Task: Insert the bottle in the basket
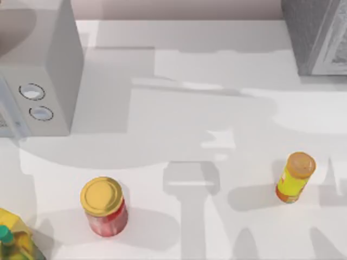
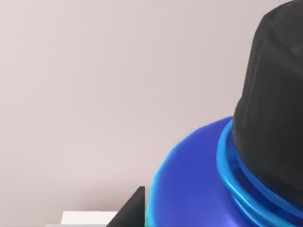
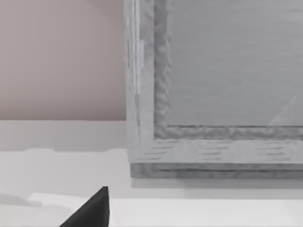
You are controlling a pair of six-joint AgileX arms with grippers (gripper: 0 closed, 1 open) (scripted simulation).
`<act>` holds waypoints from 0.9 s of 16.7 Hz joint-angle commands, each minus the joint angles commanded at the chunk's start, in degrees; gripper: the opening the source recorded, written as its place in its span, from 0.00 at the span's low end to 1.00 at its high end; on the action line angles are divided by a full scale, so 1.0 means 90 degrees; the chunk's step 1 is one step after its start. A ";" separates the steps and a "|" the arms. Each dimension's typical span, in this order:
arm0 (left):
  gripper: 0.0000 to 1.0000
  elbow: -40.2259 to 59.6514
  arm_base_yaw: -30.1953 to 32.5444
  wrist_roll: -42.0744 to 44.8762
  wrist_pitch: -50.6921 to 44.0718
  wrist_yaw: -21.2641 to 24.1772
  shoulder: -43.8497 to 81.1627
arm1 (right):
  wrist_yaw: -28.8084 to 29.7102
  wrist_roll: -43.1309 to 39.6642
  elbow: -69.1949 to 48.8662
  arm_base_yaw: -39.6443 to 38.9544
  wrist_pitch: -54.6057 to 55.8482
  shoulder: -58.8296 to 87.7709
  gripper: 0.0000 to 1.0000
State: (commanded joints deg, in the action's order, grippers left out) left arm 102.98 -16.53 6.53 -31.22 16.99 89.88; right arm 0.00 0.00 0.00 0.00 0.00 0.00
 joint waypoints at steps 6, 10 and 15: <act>0.75 0.0000 0.0000 0.0000 0.0000 0.0000 0.0000 | 0.0000 0.0000 0.0000 0.0000 0.0000 0.0000 1.00; 1.00 0.0000 0.0000 0.0000 0.0000 0.0000 0.0000 | 0.0000 0.0000 0.0000 0.0000 0.0000 0.0000 1.00; 1.00 0.0000 0.0000 0.0000 0.0000 0.0000 0.0000 | 0.0000 0.0000 0.0000 0.0000 0.0000 0.0000 1.00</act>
